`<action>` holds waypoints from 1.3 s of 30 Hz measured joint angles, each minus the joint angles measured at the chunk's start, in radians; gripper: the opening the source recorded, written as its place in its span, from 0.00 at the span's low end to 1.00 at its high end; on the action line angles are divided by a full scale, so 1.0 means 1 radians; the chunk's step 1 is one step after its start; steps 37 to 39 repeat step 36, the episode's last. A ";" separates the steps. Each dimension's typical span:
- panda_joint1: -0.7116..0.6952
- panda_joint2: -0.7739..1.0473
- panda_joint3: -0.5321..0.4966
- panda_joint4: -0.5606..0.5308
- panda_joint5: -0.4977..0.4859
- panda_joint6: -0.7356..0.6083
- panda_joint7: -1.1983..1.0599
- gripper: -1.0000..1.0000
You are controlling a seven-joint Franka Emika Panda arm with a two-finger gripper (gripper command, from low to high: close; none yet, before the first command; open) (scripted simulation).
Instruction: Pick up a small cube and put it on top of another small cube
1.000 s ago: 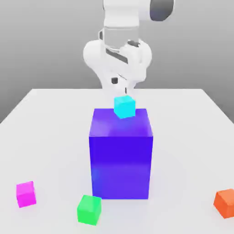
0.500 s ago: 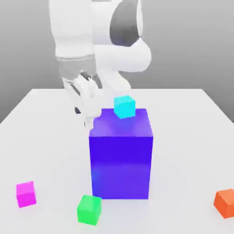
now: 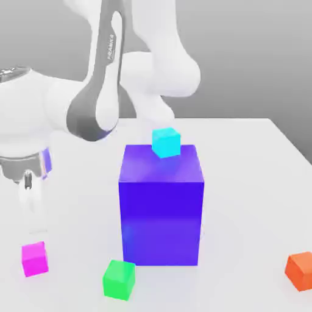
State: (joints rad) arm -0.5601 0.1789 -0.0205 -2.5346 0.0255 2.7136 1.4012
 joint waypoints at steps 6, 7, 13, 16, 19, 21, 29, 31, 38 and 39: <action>-0.020 0.217 0.000 0.049 0.005 0.168 -0.024 1.00; -0.021 0.237 0.002 0.053 0.006 0.184 -0.025 0.00; -0.022 0.247 0.002 0.055 0.004 0.193 -0.023 0.00; -0.020 0.179 -0.001 0.041 -0.001 0.138 -0.020 0.00; -0.015 0.076 -0.006 0.020 -0.007 0.056 -0.017 0.00; 0.016 0.024 0.034 0.005 -0.022 0.020 -0.059 0.00; 0.191 -0.090 0.213 -0.046 -0.060 -0.045 -0.286 0.00; 0.199 -0.031 0.203 -0.044 -0.092 0.011 -0.273 0.00; 0.211 0.037 0.185 -0.041 -0.127 0.073 -0.250 1.00; 0.211 0.037 0.185 -0.041 -0.127 0.073 -0.250 1.00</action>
